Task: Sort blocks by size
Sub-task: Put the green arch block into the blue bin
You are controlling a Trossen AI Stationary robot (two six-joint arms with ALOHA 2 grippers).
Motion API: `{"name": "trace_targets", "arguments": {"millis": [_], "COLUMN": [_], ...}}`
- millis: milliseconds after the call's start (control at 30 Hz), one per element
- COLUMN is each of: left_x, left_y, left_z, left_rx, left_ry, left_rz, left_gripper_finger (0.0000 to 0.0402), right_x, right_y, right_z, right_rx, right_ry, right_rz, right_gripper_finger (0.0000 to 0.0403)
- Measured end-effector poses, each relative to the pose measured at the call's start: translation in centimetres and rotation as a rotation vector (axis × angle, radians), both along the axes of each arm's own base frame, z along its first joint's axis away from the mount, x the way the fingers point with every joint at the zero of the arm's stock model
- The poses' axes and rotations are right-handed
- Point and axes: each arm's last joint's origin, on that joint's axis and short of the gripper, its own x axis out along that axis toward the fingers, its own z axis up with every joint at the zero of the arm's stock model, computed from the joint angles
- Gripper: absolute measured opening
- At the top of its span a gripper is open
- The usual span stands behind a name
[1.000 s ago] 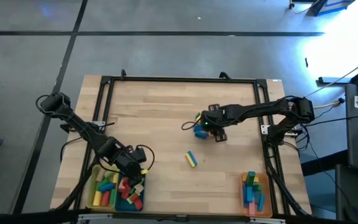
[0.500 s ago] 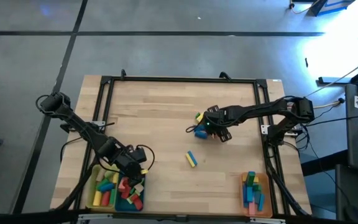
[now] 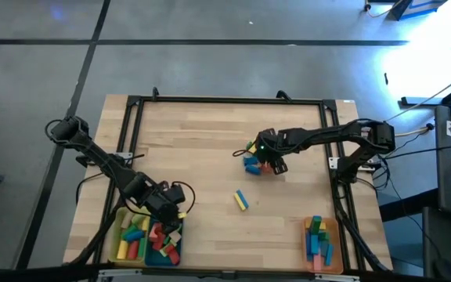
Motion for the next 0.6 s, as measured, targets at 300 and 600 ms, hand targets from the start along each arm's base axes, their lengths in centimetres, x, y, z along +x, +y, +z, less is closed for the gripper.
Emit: {"name": "trace_targets", "arguments": {"millis": [300, 600], "left_x": [0.0, 0.4], "left_y": [0.0, 0.0], "left_z": [0.0, 0.2], "left_rx": [-0.003, 0.055], "left_ry": [-0.005, -0.078], "left_rz": [0.0, -0.014], "left_gripper_finger": [0.0122, 0.0122], "right_x": [0.4, 0.6], "right_y": [0.0, 0.0], "right_z": [-1.9, -2.0], "right_rx": [0.021, 0.039], "right_ry": [0.071, 0.106], "right_rz": [0.001, -0.006], "right_gripper_finger": [0.0237, 0.0091]}}
